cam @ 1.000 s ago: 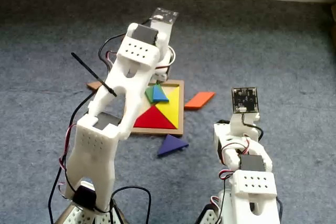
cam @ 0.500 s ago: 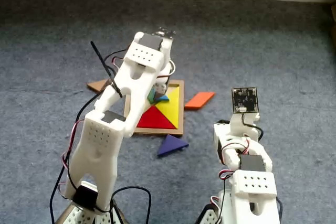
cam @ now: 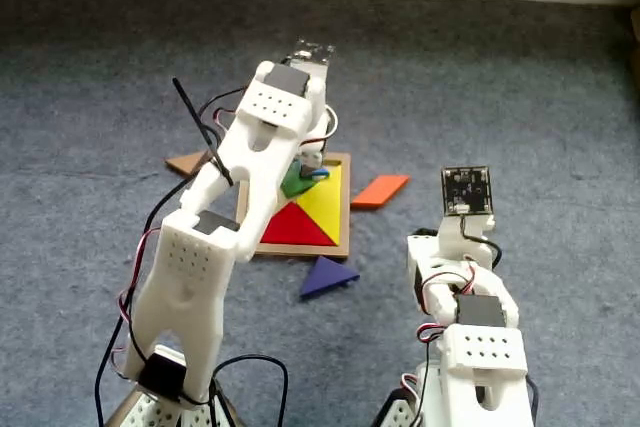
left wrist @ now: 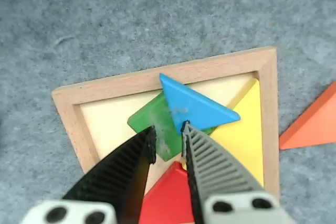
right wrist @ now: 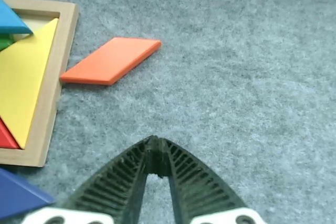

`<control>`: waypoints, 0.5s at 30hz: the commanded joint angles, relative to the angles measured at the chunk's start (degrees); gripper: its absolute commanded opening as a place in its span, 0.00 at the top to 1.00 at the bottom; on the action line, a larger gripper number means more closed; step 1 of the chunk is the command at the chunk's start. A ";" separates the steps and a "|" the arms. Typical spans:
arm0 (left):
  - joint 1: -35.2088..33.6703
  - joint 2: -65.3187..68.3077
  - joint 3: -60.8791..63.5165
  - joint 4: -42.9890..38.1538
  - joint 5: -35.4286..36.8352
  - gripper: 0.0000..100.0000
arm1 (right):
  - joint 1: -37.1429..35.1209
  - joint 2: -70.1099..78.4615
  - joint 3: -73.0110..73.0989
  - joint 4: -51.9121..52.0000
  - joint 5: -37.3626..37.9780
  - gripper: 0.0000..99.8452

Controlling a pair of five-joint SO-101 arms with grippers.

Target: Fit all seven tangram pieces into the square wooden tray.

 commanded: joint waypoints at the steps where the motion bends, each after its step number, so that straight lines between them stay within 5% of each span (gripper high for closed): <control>1: 1.89 -0.57 -0.48 -0.53 1.32 0.90 | 0.31 -0.92 -0.22 -1.54 0.62 0.99; 15: 6.02 -0.48 -0.48 -2.46 1.32 0.90 | 0.31 -0.92 -0.22 -1.54 0.62 0.99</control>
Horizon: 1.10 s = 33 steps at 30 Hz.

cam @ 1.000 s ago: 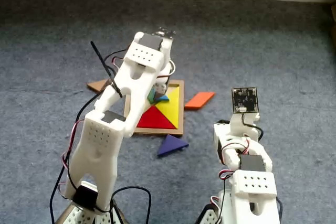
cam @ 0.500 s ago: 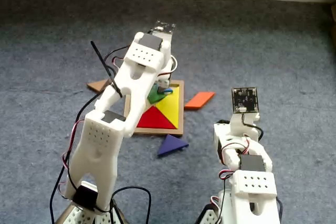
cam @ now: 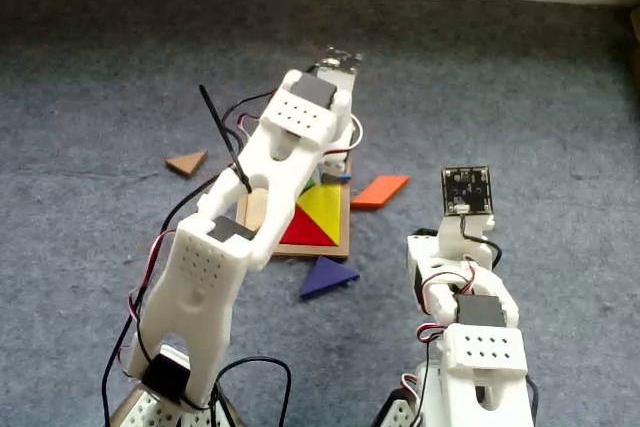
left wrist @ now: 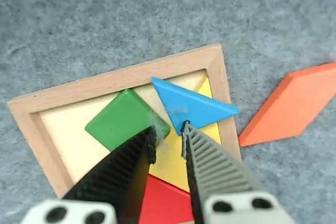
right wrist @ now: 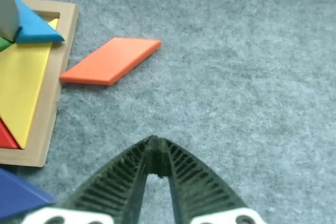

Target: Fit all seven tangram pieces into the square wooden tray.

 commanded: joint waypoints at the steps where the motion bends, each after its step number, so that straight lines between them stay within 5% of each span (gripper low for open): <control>1: 0.84 -0.75 -0.48 -0.62 0.62 0.90 | 0.31 -0.92 -0.22 -1.54 0.62 0.99; 33: -0.57 -0.31 -2.95 -3.69 0.53 0.89 | 0.31 -0.92 -0.22 -1.63 0.62 0.99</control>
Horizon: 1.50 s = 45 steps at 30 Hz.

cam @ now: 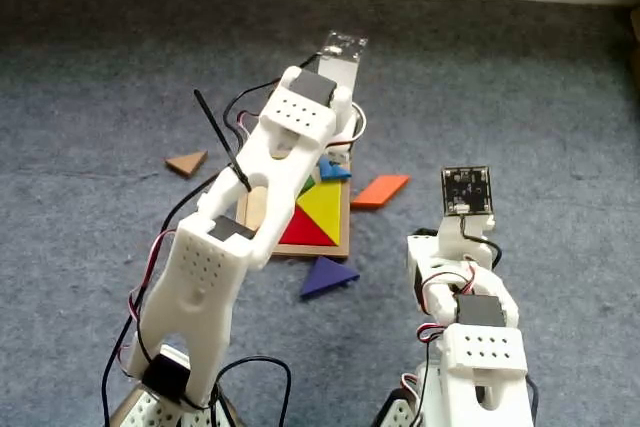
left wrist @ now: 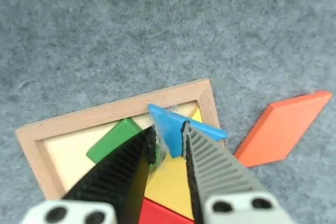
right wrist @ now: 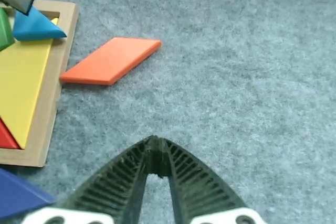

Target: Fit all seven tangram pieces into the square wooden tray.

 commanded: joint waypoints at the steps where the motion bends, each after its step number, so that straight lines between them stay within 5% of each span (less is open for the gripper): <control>1: -0.92 -0.57 -0.31 0.44 0.53 0.89 | 0.31 -0.92 -0.22 -1.63 0.62 0.99; 17: -4.70 -1.19 2.77 1.14 0.53 0.90 | 0.31 -0.92 -0.22 -1.63 0.62 0.99; 45: 1.10 -5.41 -1.89 2.46 0.53 0.90 | 0.31 -0.92 -0.22 -1.63 0.62 0.99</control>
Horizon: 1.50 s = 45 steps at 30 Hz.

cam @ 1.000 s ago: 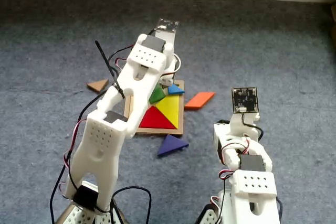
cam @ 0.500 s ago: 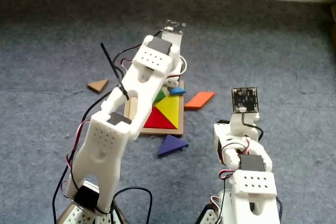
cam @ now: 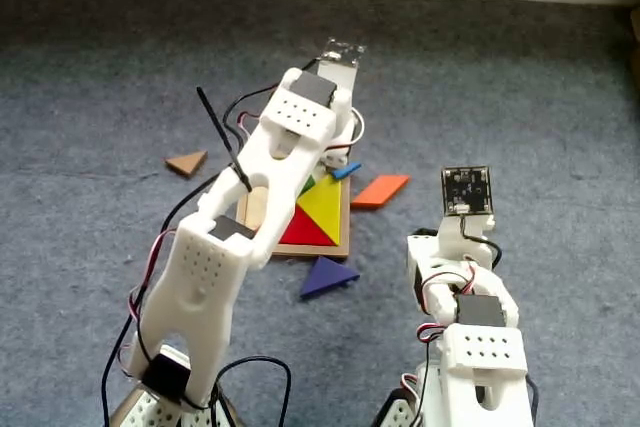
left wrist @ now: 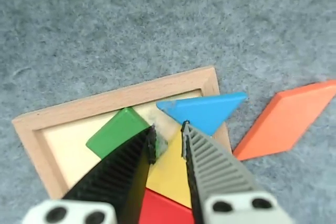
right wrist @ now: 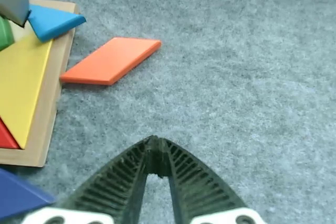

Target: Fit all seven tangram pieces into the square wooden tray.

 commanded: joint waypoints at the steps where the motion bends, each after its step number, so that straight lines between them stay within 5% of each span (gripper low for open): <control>1: 1.19 -5.32 -2.33 0.44 0.53 0.90 | 0.31 -0.92 -0.22 -1.63 0.62 0.99; 32: -2.77 2.33 -2.59 -4.04 0.18 0.90 | 0.31 -0.92 -0.22 -1.63 0.70 0.99; 45: -1.98 -7.25 -2.51 1.32 0.26 0.90 | 0.31 -0.92 -0.22 -1.63 0.70 0.99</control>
